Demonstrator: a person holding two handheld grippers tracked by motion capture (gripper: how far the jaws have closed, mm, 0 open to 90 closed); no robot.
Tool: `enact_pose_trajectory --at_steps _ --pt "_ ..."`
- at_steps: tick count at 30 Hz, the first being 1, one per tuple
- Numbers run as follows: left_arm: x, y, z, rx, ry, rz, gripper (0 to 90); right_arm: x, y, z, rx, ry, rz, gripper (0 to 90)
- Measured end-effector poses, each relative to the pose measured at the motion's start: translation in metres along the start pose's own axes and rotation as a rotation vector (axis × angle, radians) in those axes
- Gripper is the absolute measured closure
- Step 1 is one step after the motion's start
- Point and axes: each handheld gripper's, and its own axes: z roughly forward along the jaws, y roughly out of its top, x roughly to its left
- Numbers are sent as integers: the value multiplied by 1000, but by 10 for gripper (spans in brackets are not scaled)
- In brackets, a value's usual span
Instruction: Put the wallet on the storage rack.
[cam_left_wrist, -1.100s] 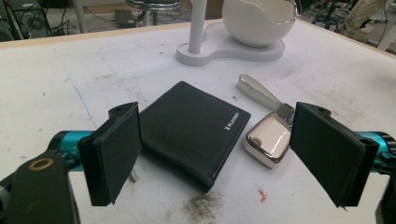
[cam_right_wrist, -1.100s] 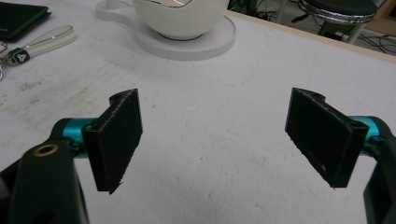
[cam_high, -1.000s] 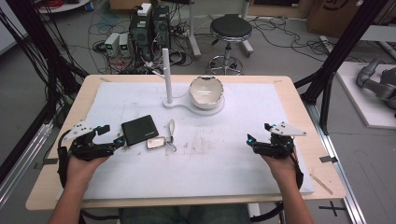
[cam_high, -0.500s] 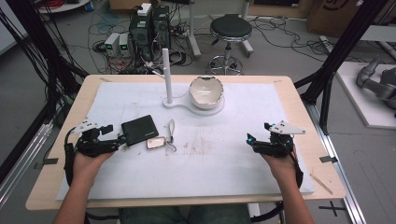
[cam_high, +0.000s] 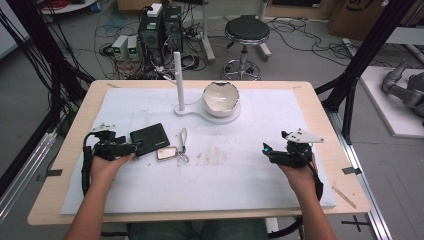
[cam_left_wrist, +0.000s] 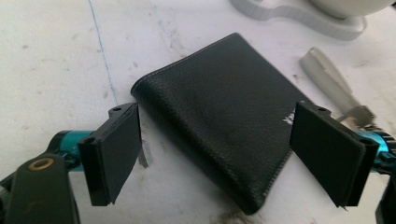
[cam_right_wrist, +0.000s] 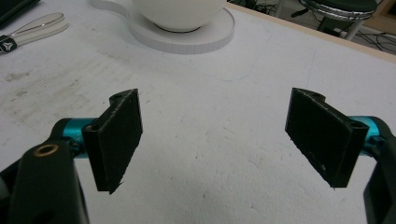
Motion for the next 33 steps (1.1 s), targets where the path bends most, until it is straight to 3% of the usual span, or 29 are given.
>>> enact_pose_trajectory --at_steps 2,4,8,9,10,11,12,19,21,26,33 --pt "0 0 3 12 4 -2 168 0 0 0 2 -3 -3 193" --pt "-2 -2 9 44 66 31 215 1 0 0 4 -5 -3 193" --pt "-4 -2 9 49 93 42 267 1 0 -1 3 -12 -14 193" --pt "-6 -3 9 47 116 51 295 1 0 -1 3 -13 -13 193" --pt "-6 -3 9 47 116 51 326 1 0 -1 3 -12 -12 193" --pt "-7 -4 8 45 104 42 454 1 0 -1 4 -11 -10 193" --pt "-9 -6 7 38 80 18 485 1 0 -1 5 -12 -11 193" --pt "-12 -5 4 41 70 53 655 1 0 -4 -7 -14 -9 193" --pt "-11 -5 1 27 58 77 766 0 -1 -5 -9 -16 -7 194" --pt "-7 -7 -1 3 32 98 825 -1 -2 -5 -8 -18 0 194" --pt "-5 -4 -13 -66 6 84 837 0 -1 -5 -10 -17 -7 194"
